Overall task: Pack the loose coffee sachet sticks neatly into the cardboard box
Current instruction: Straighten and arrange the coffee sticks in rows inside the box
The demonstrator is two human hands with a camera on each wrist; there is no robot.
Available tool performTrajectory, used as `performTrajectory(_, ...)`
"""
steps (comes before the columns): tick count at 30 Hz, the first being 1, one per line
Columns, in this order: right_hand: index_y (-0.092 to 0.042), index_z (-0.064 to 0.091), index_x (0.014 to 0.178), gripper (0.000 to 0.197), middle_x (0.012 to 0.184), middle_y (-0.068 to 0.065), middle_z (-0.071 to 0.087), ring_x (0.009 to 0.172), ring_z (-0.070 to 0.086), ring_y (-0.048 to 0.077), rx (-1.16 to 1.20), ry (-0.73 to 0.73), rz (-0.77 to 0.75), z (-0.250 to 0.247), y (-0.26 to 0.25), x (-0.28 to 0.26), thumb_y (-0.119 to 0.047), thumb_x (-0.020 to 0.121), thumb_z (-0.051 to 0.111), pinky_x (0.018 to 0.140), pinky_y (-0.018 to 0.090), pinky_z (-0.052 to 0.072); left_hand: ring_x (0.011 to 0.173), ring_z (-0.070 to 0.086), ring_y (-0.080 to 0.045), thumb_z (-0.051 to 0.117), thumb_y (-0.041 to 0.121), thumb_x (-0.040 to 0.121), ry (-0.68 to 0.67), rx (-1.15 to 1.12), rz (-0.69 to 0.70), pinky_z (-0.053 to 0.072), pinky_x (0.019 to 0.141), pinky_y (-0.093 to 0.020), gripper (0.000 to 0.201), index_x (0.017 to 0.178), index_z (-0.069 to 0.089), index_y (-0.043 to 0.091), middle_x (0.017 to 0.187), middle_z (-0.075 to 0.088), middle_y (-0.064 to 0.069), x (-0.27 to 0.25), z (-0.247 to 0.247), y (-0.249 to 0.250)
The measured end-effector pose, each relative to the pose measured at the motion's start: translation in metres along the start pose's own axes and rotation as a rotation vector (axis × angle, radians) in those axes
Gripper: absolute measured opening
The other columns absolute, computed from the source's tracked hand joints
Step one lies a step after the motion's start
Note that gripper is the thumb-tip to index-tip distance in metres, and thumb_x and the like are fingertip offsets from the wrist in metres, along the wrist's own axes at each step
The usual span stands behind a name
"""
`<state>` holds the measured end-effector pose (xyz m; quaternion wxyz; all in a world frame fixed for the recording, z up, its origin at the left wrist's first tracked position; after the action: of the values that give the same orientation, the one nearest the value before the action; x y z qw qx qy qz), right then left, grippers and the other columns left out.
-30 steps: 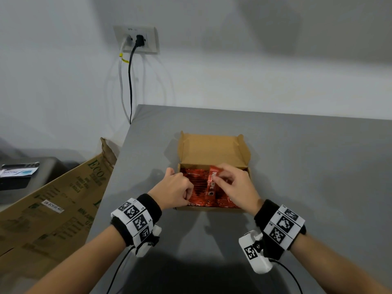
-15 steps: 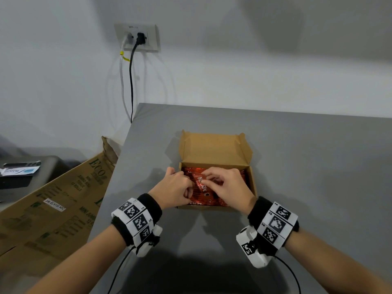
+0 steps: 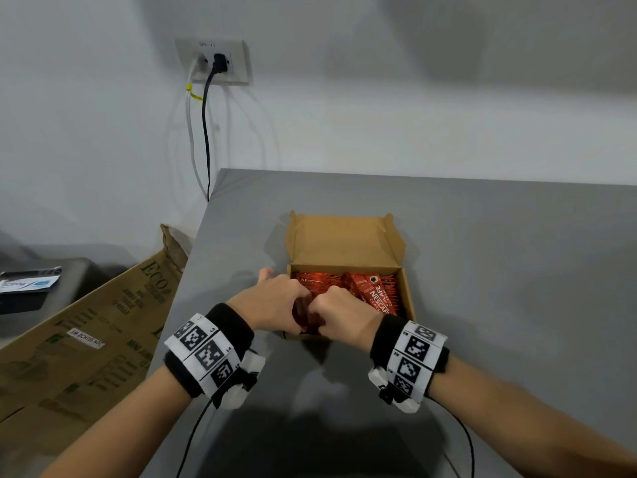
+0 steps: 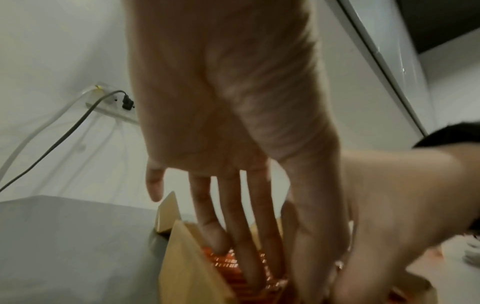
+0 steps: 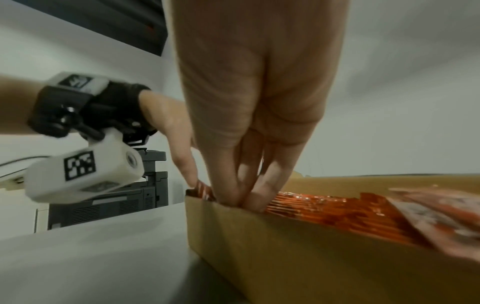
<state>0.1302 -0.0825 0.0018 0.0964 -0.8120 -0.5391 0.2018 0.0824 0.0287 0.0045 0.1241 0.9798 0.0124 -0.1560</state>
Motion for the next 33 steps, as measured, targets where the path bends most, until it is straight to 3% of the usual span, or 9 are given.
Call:
performTrajectory(4, 0.002, 0.065, 0.094, 0.018, 0.096, 0.023, 0.064, 0.090, 0.061, 0.039, -0.048, -0.036, 0.008, 0.005, -0.005, 0.008, 0.002, 0.080, 0.055, 0.076, 0.041, 0.050, 0.073, 0.049, -0.013, 0.064, 0.030, 0.080, 0.021, 0.014, -0.055, 0.028, 0.087, -0.029, 0.017, 0.067, 0.056, 0.022, 0.067, 0.053, 0.010, -0.003, -0.005, 0.001)
performTrajectory(8, -0.003, 0.071, 0.087, 0.011, 0.090, 0.013, 0.070, 0.088, 0.064, 0.026, 0.075, -0.022, 0.037, 0.003, 0.005, 0.003, -0.003, 0.079, 0.063, 0.076, 0.029, 0.049, 0.074, 0.049, -0.007, 0.062, 0.031, 0.081, 0.059, 0.074, -0.070, 0.026, 0.084, -0.028, 0.011, 0.081, 0.071, 0.025, 0.085, 0.067, 0.012, -0.008, 0.003, 0.002)
performTrajectory(13, -0.004, 0.072, 0.086, 0.013, 0.092, 0.009, 0.071, 0.085, 0.065, 0.021, 0.058, -0.057, 0.051, -0.004, 0.016, -0.010, 0.000, 0.080, 0.061, 0.076, 0.024, 0.049, 0.081, 0.058, -0.011, 0.058, 0.028, 0.080, 0.059, 0.148, -0.064, 0.023, 0.079, -0.029, 0.013, 0.081, 0.070, 0.024, 0.069, 0.053, 0.015, -0.006, 0.006, 0.003)
performTrajectory(16, -0.005, 0.070, 0.082, 0.016, 0.092, 0.011, 0.068, 0.085, 0.064, 0.026, 0.008, -0.068, 0.060, 0.001, 0.015, -0.006, 0.003, 0.079, 0.058, 0.077, 0.030, 0.050, 0.086, 0.060, -0.014, 0.054, 0.024, 0.082, 0.078, 0.162, -0.037, 0.023, 0.078, -0.029, 0.014, 0.080, 0.067, 0.023, 0.080, 0.064, 0.009, -0.005, 0.009, 0.006)
performTrajectory(19, -0.006, 0.070, 0.081, 0.008, 0.091, 0.009, 0.069, 0.084, 0.064, 0.022, 0.029, -0.078, 0.069, -0.001, 0.016, -0.006, -0.003, 0.081, 0.062, 0.075, 0.026, 0.049, 0.086, 0.059, -0.011, 0.059, 0.033, 0.083, 0.082, 0.129, -0.021, 0.027, 0.082, -0.028, 0.012, 0.081, 0.067, 0.023, 0.085, 0.067, 0.010, -0.006, 0.010, 0.001)
performTrajectory(23, -0.009, 0.072, 0.086, 0.008, 0.091, 0.004, 0.071, 0.082, 0.065, 0.013, 0.118, -0.105, 0.065, -0.007, 0.019, -0.010, -0.014, 0.082, 0.068, 0.073, 0.019, 0.047, 0.081, 0.058, -0.009, 0.063, 0.044, 0.079, 0.082, 0.111, 0.004, 0.022, 0.076, -0.028, 0.020, 0.078, 0.064, 0.024, 0.075, 0.063, 0.012, -0.004, 0.012, -0.005)
performTrajectory(27, -0.009, 0.071, 0.086, 0.010, 0.092, 0.006, 0.070, 0.086, 0.064, 0.019, 0.033, -0.059, 0.068, 0.002, 0.014, -0.013, -0.011, 0.084, 0.062, 0.078, 0.027, 0.049, 0.076, 0.054, -0.012, 0.057, 0.051, 0.078, 0.126, 0.187, 0.049, 0.016, 0.071, -0.030, 0.028, 0.071, 0.059, 0.024, 0.072, 0.059, 0.011, 0.001, 0.016, 0.002)
performTrajectory(29, -0.010, 0.069, 0.085, 0.009, 0.092, 0.006, 0.070, 0.087, 0.063, 0.019, 0.018, -0.018, 0.080, 0.004, 0.017, -0.015, -0.015, 0.085, 0.062, 0.079, 0.029, 0.048, 0.076, 0.053, -0.012, 0.057, 0.047, 0.079, 0.132, 0.179, 0.036, 0.015, 0.071, -0.030, 0.025, 0.070, 0.059, 0.024, 0.074, 0.060, 0.010, 0.002, 0.018, 0.001)
performTrajectory(33, -0.012, 0.068, 0.088, 0.011, 0.088, 0.005, 0.069, 0.076, 0.062, 0.013, 0.158, 0.283, 0.344, -0.025, 0.063, -0.026, -0.020, 0.089, 0.061, 0.076, 0.027, 0.053, 0.075, 0.054, -0.011, 0.060, 0.038, 0.080, 0.145, 0.154, 0.034, 0.015, 0.072, -0.029, 0.019, 0.067, 0.059, 0.023, 0.070, 0.057, 0.013, 0.001, 0.023, -0.003)
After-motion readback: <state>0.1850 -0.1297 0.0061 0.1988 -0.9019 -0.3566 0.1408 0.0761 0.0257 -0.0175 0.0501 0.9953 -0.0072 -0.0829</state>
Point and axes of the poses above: each hand's wrist, its own x-axis towards the middle knuckle, its own z-axis out of the palm, y = z × x, the point moved 3 cm from there along x, towards the middle knuckle
